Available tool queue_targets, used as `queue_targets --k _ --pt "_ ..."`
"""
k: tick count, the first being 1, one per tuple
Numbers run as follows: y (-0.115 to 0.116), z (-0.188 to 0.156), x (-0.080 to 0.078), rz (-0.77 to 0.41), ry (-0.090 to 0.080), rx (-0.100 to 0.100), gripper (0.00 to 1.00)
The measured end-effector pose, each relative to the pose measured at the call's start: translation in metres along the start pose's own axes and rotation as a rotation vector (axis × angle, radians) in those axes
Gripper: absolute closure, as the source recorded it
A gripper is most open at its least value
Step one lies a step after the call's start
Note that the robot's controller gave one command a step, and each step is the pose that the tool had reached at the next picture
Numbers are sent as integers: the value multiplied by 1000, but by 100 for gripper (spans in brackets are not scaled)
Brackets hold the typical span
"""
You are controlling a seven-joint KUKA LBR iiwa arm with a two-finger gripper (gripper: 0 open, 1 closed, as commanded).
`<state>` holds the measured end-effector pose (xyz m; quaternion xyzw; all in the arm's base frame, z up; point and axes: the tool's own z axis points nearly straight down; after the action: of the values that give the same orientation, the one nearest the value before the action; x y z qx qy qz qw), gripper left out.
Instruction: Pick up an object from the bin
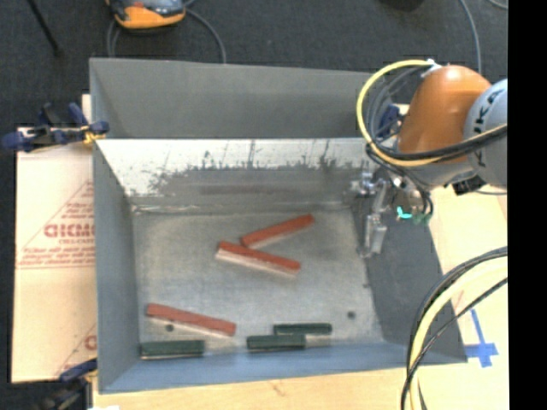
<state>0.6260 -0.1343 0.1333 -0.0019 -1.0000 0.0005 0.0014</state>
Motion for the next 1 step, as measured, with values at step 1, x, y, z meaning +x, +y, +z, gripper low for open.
queue_targets --k 1 --pt "0 -5 -2 -3 -8 1 0"
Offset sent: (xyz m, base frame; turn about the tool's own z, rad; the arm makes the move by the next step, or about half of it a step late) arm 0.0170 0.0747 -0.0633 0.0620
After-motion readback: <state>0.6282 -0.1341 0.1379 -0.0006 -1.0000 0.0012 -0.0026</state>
